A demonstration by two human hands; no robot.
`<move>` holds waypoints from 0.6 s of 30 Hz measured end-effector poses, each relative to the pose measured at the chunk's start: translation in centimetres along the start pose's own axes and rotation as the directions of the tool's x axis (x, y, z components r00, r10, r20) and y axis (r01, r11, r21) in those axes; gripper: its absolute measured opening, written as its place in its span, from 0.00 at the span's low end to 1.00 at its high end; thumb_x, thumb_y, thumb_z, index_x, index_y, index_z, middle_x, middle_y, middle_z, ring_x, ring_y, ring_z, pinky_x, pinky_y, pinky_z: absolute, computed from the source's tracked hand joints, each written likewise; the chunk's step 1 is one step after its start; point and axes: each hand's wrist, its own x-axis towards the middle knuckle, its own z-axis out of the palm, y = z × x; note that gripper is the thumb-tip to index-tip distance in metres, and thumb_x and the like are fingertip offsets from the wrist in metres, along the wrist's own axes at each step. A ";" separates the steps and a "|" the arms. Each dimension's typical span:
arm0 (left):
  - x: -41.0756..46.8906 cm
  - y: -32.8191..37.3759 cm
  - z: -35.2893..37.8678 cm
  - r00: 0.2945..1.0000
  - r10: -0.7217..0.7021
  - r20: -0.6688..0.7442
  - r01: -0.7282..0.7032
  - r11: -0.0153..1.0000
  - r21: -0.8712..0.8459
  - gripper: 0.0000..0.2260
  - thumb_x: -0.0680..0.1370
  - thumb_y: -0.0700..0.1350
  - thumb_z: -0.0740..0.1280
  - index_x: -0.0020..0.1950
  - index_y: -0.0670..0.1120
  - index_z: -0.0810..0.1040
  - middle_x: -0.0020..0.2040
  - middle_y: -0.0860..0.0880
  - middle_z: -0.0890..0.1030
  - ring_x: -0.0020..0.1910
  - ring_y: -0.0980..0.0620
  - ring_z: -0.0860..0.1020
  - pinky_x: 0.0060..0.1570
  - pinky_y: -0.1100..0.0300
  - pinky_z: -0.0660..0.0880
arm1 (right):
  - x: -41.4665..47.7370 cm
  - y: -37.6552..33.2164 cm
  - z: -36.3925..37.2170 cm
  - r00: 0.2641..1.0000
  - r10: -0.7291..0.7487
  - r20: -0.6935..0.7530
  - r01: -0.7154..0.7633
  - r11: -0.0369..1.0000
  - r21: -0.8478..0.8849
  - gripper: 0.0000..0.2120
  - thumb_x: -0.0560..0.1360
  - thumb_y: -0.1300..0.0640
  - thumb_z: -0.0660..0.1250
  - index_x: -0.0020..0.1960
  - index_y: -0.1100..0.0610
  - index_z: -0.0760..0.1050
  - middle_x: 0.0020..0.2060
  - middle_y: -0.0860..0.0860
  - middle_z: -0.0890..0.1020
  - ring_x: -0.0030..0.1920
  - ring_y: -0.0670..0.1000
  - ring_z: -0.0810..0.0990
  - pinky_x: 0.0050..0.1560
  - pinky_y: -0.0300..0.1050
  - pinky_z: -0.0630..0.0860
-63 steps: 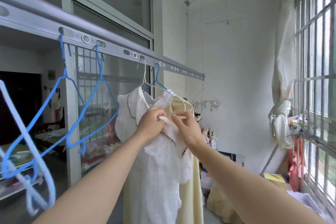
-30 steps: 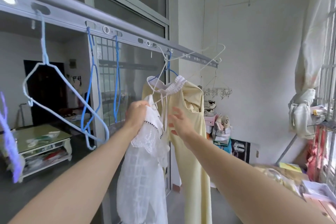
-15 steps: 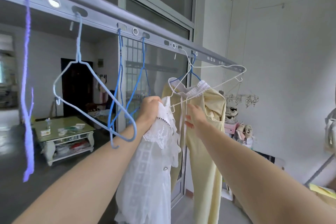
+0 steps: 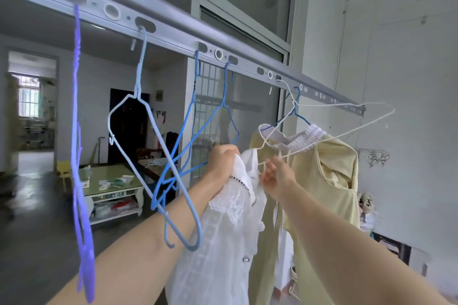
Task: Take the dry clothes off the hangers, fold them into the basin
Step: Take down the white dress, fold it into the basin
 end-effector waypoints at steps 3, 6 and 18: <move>0.6 -0.4 0.7 1.000 -0.009 -0.018 0.009 1.000 -0.001 0.10 0.63 0.38 0.56 0.21 0.47 0.64 0.21 0.55 0.61 0.26 0.54 0.60 0.28 0.60 0.56 | 0.1 0.2 -0.3 0.998 -0.065 0.017 0.067 0.984 -0.168 0.11 0.78 0.60 0.59 0.37 0.55 0.69 0.27 0.49 0.69 0.24 0.47 0.66 0.32 0.39 0.70; 1.4 -1.5 2.3 0.995 -0.031 -0.100 0.038 0.997 0.074 0.10 0.76 0.39 0.59 0.35 0.48 0.68 0.32 0.52 0.68 0.35 0.50 0.67 0.35 0.59 0.63 | -0.3 -0.2 -0.4 0.995 -0.094 0.038 0.101 0.959 -0.267 0.10 0.79 0.57 0.55 0.41 0.57 0.68 0.33 0.52 0.71 0.32 0.51 0.73 0.48 0.51 0.76; 0.8 -3.9 6.5 0.997 0.028 0.074 -0.038 0.988 0.148 0.11 0.74 0.42 0.70 0.54 0.44 0.73 0.47 0.51 0.75 0.47 0.53 0.74 0.44 0.63 0.66 | -1.7 -1.2 -4.5 0.985 -0.020 0.171 0.098 0.884 -0.457 0.04 0.77 0.61 0.63 0.50 0.54 0.71 0.42 0.53 0.79 0.38 0.52 0.80 0.40 0.46 0.78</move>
